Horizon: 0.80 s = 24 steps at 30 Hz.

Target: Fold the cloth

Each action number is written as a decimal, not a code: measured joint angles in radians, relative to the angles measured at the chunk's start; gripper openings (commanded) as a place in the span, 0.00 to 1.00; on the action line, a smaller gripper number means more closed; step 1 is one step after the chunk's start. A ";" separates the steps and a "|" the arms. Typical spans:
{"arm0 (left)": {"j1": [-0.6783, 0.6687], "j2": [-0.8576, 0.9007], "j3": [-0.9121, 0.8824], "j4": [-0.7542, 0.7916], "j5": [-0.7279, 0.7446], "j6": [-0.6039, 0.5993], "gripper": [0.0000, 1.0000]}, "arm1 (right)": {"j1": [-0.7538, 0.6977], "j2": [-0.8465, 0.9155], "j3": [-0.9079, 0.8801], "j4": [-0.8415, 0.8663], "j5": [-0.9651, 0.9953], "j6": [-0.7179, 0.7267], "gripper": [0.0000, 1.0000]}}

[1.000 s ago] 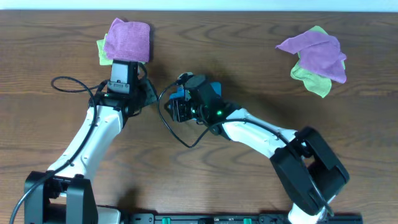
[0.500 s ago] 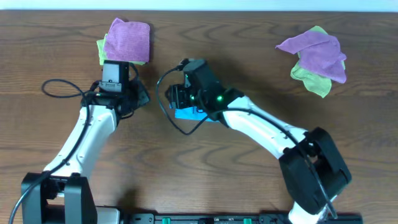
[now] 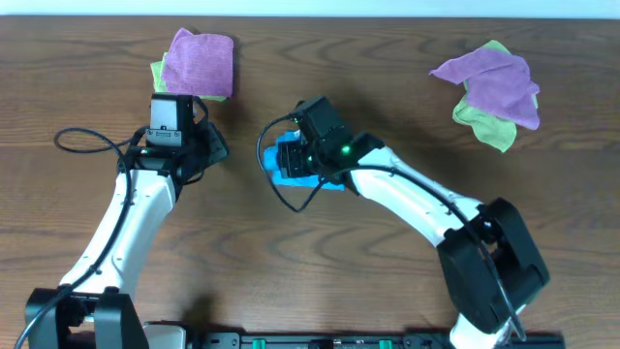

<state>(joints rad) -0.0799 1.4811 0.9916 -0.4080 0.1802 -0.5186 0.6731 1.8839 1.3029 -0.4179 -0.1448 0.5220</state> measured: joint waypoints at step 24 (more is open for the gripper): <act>0.042 0.000 0.000 -0.003 0.000 0.000 0.18 | 0.131 0.086 0.000 0.046 -0.003 0.000 0.66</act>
<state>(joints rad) -0.0380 1.4807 0.9916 -0.4114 0.1802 -0.5182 0.8040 1.9701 1.3029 -0.3717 -0.1474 0.5220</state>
